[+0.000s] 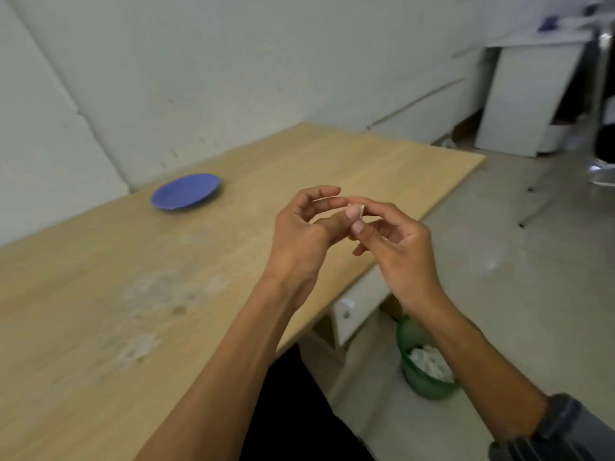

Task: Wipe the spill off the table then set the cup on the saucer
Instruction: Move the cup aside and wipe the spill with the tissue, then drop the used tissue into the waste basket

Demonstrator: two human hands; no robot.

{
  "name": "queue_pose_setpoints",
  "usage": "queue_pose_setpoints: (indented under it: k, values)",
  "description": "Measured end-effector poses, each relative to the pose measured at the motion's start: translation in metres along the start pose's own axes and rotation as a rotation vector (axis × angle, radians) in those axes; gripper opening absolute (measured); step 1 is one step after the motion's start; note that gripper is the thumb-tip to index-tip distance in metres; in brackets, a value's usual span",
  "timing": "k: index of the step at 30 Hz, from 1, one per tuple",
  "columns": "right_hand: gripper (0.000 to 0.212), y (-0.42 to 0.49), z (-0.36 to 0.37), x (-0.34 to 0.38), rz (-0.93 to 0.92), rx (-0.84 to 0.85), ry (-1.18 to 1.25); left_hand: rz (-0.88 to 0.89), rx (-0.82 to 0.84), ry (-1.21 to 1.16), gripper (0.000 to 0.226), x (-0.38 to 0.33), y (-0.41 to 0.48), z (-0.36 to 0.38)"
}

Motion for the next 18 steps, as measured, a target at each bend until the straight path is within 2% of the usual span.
queue_pose_setpoints:
  k: [6, 9, 12, 14, 18]
  values:
    - [0.017, -0.055, -0.099, -0.043, 0.135, -0.263, -0.035, -0.327, 0.238, -0.046, 0.032, 0.071, -0.040, 0.079]
    - [0.017, -0.074, -0.138, -0.097, 0.368, -0.374, 0.034, -0.367, 0.372, 0.233, 0.026, 0.110, -0.063, 0.092]
    - [0.029, -0.086, -0.171, -0.163, 0.633, -0.542, 0.141, -0.351, 0.535, 0.585, 0.025, 0.144, -0.074, 0.083]
    - [0.025, -0.091, -0.185, -0.200, 0.776, -0.650, 0.224, -0.386, 0.594, 0.700, 0.023, 0.162, -0.076, 0.069]
    - [0.012, -0.081, -0.199, -0.255, 0.969, -0.787, 0.321, -0.465, 0.597, 0.821, 0.014, 0.179, -0.074, 0.047]
Point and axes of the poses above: each hand's wrist, its own y-axis towards the middle knuckle, its own z-axis out of the palm, x = y × z, the point moved 2 cm from there along y, towards the middle knuckle, and after that the axes turned 8 degrees about z, right-handed, at the moved point
